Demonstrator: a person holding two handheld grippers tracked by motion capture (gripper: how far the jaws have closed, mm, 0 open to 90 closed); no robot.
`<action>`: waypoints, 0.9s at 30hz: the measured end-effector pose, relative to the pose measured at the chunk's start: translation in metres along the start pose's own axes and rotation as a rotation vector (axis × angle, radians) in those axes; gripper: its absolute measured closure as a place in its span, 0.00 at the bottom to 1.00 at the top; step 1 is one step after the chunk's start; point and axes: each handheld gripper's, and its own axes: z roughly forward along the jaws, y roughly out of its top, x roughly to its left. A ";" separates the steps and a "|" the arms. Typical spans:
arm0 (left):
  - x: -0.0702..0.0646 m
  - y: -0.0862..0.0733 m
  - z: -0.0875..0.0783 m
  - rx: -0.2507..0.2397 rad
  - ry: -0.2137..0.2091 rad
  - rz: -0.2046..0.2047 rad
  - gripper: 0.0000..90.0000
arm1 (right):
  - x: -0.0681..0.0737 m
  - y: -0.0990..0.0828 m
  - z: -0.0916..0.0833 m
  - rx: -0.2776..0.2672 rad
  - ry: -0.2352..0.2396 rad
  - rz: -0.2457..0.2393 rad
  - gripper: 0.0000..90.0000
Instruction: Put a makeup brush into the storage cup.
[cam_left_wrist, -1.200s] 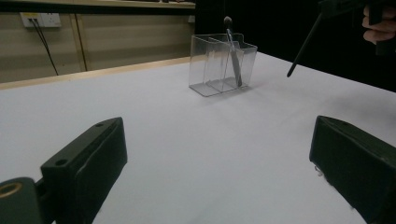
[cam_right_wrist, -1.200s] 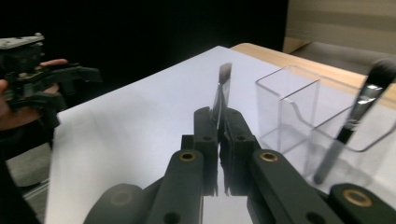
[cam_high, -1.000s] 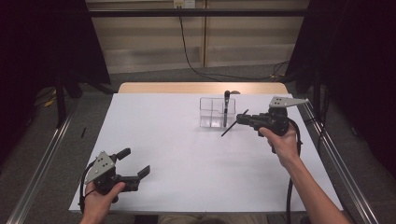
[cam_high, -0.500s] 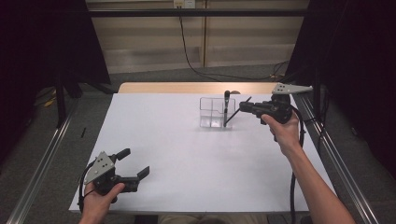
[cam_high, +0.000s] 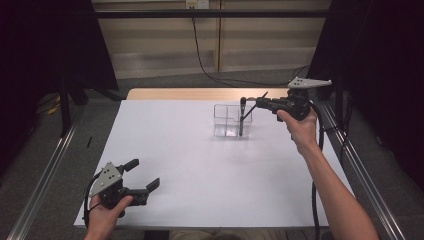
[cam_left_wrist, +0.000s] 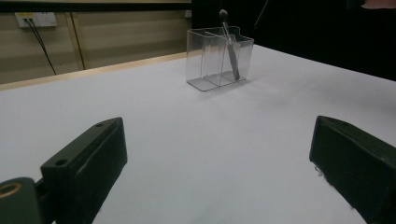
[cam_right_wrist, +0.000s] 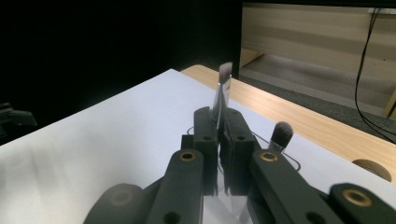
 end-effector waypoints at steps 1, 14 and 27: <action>0.000 0.000 0.000 0.000 0.000 0.001 0.05 | -0.001 0.001 0.001 0.004 -0.008 -0.001 0.95; 0.001 0.001 0.001 0.002 0.001 0.005 0.05 | -0.016 -0.001 0.016 0.077 -0.081 0.001 0.95; 0.003 0.001 0.001 0.005 0.006 0.010 0.05 | -0.024 -0.010 0.032 0.139 -0.114 0.001 0.95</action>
